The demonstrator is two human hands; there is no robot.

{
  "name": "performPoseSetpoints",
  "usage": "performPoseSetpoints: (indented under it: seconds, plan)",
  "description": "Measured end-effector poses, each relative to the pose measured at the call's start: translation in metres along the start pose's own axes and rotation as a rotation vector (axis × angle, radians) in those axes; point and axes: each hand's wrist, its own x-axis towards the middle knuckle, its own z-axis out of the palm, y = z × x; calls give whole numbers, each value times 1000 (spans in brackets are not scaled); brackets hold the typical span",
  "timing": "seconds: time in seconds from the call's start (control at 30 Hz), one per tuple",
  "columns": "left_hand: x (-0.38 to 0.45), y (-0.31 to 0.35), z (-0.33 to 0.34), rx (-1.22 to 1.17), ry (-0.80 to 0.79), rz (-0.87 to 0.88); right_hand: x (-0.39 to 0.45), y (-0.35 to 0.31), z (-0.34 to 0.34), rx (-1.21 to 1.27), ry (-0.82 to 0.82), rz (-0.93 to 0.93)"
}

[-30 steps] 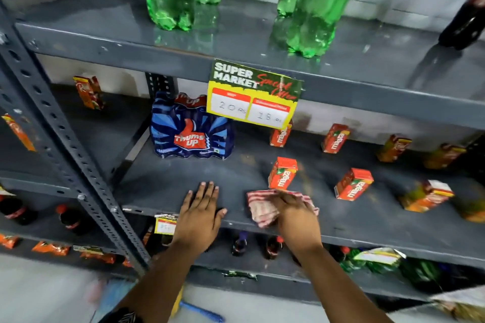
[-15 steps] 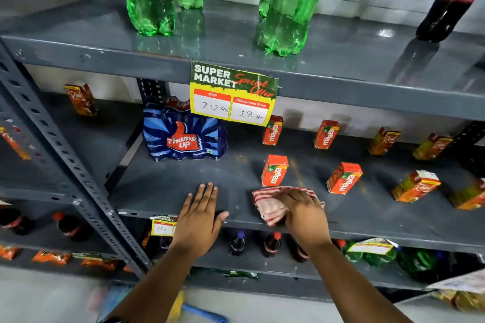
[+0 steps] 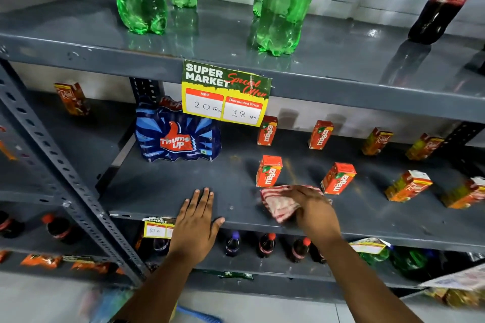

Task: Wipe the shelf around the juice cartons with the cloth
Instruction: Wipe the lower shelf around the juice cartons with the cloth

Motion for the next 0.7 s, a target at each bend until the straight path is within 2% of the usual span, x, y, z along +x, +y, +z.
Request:
performPoseSetpoints:
  seconds: [0.07, 0.1, 0.33, 0.5, 0.57, 0.63, 0.7]
  plan:
    - [0, 1, -2, 15, 1, 4, -3, 1, 17, -34, -145, 6]
    - [0, 1, -4, 17, -1, 9, -11, 2, 23, -44, -152, 2]
    - [-2, 1, -6, 8, -8, 20, -66, 14, 1, 12, -43, -12]
    - [8, 26, -8, -12, 6, -19, -33, 28, -28, -46, 121, 32]
    - [16, 56, -7, -50, -6, 16, -14, 29, -23, -121, 38, 29]
    - [21, 88, -2, -101, -18, 15, -7, 30, -6, -191, -122, 60]
    - [22, 110, 5, -116, -37, -27, -12, 33, 11, -220, -152, 114]
